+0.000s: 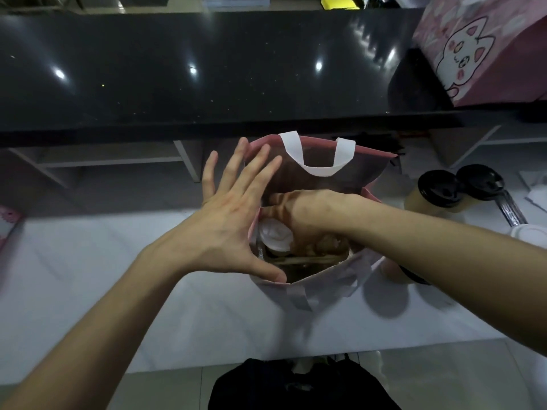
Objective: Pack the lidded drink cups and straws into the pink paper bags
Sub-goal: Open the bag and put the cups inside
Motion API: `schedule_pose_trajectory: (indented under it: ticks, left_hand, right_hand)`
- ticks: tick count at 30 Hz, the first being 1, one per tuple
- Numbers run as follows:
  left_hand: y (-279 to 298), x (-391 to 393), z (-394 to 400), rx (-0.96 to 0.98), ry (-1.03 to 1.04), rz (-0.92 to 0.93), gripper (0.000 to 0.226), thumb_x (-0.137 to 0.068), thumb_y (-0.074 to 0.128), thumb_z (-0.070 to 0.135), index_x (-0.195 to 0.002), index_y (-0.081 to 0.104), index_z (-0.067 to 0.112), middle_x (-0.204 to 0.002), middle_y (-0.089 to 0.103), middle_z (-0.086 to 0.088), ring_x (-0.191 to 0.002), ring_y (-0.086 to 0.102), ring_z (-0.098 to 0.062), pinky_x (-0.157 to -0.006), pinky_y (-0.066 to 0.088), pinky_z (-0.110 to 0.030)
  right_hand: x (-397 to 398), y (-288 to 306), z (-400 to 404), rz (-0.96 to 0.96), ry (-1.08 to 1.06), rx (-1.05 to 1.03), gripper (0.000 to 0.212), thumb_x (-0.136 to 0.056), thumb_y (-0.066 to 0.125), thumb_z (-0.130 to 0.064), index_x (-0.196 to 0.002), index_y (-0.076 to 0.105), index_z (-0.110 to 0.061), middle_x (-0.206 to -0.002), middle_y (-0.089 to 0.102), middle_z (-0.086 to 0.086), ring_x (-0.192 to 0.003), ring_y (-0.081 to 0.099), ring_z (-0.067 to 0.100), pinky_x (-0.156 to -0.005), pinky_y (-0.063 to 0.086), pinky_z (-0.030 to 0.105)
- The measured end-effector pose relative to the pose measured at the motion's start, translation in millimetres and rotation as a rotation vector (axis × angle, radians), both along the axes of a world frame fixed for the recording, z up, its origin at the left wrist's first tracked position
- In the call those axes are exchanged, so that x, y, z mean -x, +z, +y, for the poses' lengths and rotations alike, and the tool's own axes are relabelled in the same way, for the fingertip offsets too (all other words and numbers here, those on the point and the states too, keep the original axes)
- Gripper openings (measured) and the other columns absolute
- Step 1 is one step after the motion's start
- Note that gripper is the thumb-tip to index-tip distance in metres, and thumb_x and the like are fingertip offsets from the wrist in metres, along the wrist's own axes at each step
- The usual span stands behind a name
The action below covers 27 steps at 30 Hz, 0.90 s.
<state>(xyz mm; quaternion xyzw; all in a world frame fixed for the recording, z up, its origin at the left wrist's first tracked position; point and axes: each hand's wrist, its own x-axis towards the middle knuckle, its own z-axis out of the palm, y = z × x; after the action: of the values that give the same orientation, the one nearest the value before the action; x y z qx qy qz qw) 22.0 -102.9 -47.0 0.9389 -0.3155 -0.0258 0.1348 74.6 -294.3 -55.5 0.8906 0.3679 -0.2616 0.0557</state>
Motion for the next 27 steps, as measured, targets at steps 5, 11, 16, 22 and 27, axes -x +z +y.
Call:
schedule_pose_trajectory:
  ticks: [5, 11, 16, 22, 27]
  left_hand:
    - [8.2, -2.9, -2.7, 0.077, 0.040, -0.116, 0.107, -0.073, 0.064, 0.090, -0.161, 0.048, 0.031, -0.179, 0.025, 0.001, -0.168, -0.019, -0.024, -0.129, -0.017, -0.067]
    - [20.7, -12.8, -20.8, 0.282, 0.004, -0.329, 0.042, -0.091, 0.073, 0.054, -0.121, 0.077, 0.025, -0.132, 0.065, 0.003, -0.143, 0.048, -0.026, -0.119, 0.032, -0.045]
    - [33.1, -27.7, -67.8, 0.147, -0.160, -0.328, 0.031, -0.094, 0.073, 0.043, -0.118, 0.075, 0.024, -0.122, 0.066, 0.003, -0.116, 0.058, -0.019, -0.100, 0.047, -0.035]
    - [34.9, -34.5, -116.3, -0.074, -0.303, -0.356, 0.036, -0.097, 0.065, 0.047, -0.125, 0.073, 0.025, -0.127, 0.067, 0.004, -0.117, 0.061, -0.023, -0.100, 0.047, -0.043]
    - [34.0, -32.4, -126.6, -0.075, -0.311, -0.344, 0.033, -0.097, 0.072, 0.044, -0.125, 0.075, 0.026, -0.124, 0.068, 0.004, -0.114, 0.061, -0.023, -0.097, 0.049, -0.043]
  right_hand:
    - [6.0, 21.6, -17.5, 0.067, -0.247, -0.057, 0.085, -0.082, 0.088, -0.048, -0.155, 0.047, -0.036, -0.137, 0.066, 0.000, -0.112, 0.071, 0.027, -0.091, 0.063, 0.044]
    - [39.5, 72.4, -84.6, -0.147, -0.524, -0.624, 0.024, -0.098, 0.062, -0.018, -0.110, 0.076, -0.033, -0.101, 0.077, -0.010, -0.095, 0.073, 0.016, -0.082, 0.059, 0.037]
    - [72.3, 58.4, -144.4, -0.407, -0.853, -0.828, 0.029, -0.090, 0.057, -0.007, -0.092, 0.077, -0.027, -0.086, 0.077, -0.007, -0.075, 0.071, 0.014, -0.073, 0.057, 0.034]
    - [94.4, -12.9, -198.0, -0.172, -0.924, -0.075, 0.094, -0.077, 0.087, -0.052, -0.158, 0.046, -0.026, -0.151, 0.054, 0.004, -0.139, 0.053, 0.030, -0.109, 0.048, 0.040]
    - [95.1, -49.4, -199.3, -0.161, -0.794, 0.100, 0.074, -0.079, 0.081, -0.062, -0.138, 0.055, -0.025, -0.128, 0.060, 0.006, -0.127, 0.053, 0.031, -0.098, 0.041, 0.033]
